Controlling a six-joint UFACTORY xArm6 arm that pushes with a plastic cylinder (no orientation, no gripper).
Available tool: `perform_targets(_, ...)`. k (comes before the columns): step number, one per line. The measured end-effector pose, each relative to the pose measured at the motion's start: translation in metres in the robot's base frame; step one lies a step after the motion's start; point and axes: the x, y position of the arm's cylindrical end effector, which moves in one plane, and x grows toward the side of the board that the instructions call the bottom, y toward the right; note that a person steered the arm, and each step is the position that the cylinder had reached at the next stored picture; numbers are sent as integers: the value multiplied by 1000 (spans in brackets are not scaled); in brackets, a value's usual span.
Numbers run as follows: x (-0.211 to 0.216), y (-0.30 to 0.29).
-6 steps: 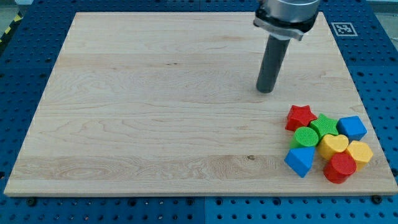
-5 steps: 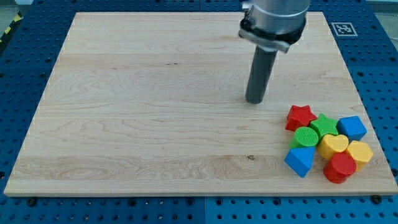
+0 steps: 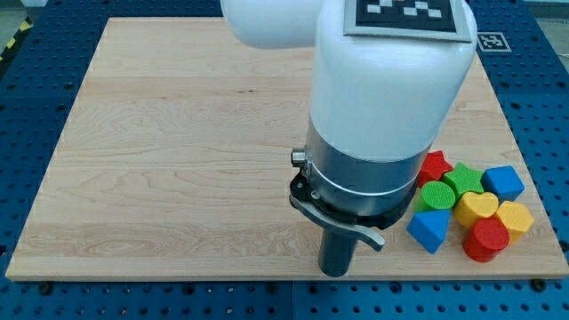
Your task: Move blue triangle diagonally to the green circle
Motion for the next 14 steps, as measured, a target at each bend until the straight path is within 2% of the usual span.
perform_targets(1,0,3)
perform_targets(7,0,123)
perform_targets(12,-26,99)
perform_targets(14,-45,39)
